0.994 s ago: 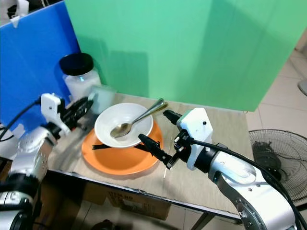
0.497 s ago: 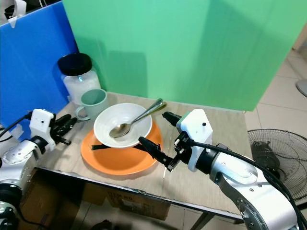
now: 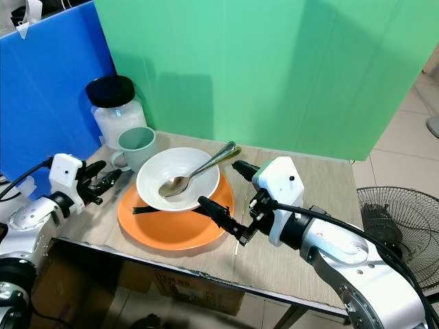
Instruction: Setting the table
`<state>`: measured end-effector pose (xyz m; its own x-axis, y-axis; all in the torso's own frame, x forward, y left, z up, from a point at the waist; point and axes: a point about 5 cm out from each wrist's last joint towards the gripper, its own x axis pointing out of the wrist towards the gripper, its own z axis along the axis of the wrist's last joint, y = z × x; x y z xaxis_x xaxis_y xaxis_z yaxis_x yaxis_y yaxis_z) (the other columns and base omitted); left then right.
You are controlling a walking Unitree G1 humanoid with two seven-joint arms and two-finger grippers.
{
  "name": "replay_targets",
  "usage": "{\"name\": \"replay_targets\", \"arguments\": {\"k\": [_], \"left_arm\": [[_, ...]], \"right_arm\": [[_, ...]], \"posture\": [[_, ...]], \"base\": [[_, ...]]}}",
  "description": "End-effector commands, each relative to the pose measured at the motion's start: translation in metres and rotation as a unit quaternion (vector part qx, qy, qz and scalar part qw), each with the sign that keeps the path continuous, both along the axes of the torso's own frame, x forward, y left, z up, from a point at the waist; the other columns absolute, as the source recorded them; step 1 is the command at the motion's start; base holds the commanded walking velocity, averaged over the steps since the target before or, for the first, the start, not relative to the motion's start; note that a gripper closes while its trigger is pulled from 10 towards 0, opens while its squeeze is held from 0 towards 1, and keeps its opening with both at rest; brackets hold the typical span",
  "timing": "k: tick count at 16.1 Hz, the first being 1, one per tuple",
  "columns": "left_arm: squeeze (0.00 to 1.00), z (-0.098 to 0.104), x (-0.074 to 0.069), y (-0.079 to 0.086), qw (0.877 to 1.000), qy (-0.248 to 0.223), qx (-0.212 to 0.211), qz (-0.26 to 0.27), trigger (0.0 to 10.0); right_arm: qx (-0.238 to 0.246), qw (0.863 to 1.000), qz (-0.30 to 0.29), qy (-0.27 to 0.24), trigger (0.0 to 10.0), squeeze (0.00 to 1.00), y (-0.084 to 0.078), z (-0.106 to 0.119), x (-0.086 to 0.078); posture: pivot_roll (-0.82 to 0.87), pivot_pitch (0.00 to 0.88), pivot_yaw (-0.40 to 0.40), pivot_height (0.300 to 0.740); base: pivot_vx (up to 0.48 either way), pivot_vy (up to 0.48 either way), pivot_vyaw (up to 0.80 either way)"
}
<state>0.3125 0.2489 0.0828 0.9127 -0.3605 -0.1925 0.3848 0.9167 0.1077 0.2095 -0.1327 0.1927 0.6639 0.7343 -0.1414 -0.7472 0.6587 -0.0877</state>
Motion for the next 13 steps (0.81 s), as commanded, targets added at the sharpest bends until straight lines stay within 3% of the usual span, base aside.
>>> {"name": "replay_targets", "arguments": {"k": [1,2,3,4,5,10,12,13], "left_arm": [[1.00,0.001,0.002,0.002,1.000,0.004,0.003,0.000,10.0],[1.00,0.001,0.004,0.004,1.000,0.010,0.011,0.000,10.0],[0.81,0.002,0.006,0.006,1.000,0.017,0.016,0.000,10.0],[0.69,0.002,0.007,0.007,1.000,0.019,0.017,0.000,10.0],[0.00,0.005,0.013,0.006,0.999,0.024,0.020,-0.004,10.0],[0.00,0.013,0.026,-0.005,0.999,0.032,0.025,-0.027,10.0],[0.00,0.014,0.030,-0.009,0.998,0.038,0.030,-0.034,7.1],[0.00,0.015,0.031,-0.010,0.998,0.039,0.030,-0.035,2.0]], "right_arm": [[-0.005,1.000,0.005,-0.001,10.0,0.00,0.001,0.001,-0.001],[-0.005,1.000,0.006,-0.001,10.0,0.00,0.001,0.001,-0.001],[-0.004,1.000,0.007,0.000,10.0,0.00,0.001,0.001,-0.001],[-0.004,1.000,0.008,0.000,10.0,0.00,0.002,0.001,-0.001],[-0.004,1.000,0.011,0.001,10.0,0.00,0.002,0.001,-0.001],[-0.007,1.000,0.013,0.001,10.0,0.00,0.001,0.002,-0.002],[-0.007,1.000,0.011,0.002,10.0,0.00,0.001,0.002,-0.003],[-0.007,1.000,0.010,0.002,10.0,0.00,0.001,0.002,-0.004]], "posture": [[-0.01,0.000,0.034,0.727],[-0.01,0.000,0.033,0.727],[-0.01,0.000,0.032,0.727],[-0.01,0.000,0.032,0.727],[-0.01,0.000,0.023,0.727],[-0.02,0.000,0.027,0.727],[-0.03,0.000,0.039,0.727],[-0.03,0.000,0.039,0.727]], "base": [[0.000,0.000,0.00],[0.000,0.000,0.00],[0.000,0.000,0.00],[0.000,0.000,0.00],[0.000,0.000,0.00],[0.000,0.000,0.00],[0.000,0.000,0.00],[0.000,0.000,0.00]]}}
